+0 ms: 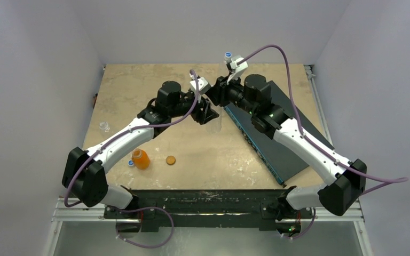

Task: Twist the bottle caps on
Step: Screw the bottle cap onto the plastic bottle.

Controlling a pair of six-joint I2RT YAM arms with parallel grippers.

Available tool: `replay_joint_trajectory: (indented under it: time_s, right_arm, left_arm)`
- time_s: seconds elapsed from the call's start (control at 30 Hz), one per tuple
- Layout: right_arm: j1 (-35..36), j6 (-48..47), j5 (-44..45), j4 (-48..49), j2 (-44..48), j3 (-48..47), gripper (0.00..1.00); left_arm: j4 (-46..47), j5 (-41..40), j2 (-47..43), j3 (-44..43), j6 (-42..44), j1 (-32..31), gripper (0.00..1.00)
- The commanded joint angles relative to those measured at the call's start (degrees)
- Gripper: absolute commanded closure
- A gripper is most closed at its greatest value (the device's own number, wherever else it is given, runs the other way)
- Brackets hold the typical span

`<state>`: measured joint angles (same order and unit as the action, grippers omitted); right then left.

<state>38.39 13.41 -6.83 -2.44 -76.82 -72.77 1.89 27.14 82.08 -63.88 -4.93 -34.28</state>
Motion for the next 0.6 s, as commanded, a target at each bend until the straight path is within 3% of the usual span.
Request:
replay_joint_trajectory:
  time_s: [0.0, 0.33, 0.57]
  right_arm:
    - [3.35, -2.51, -0.82, -4.26, 0.26, -0.2, 0.8]
    - [3.43, -3.35, -2.7, -3.74, -0.22, -0.55, 0.65]
    - [3.39, -2.42, -6.24, -3.17, 0.79, -0.62, 0.35]
  left_arm:
    - [3.99, -4.25, 0.43, -6.01, -0.4, 1.0, 1.0]
    - [2.38, -0.84, -0.83, -4.75, 3.16, 1.0, 1.0]
    - [0.66, 0.22, -1.88, -4.09, 4.66, 1.04, 1.0]
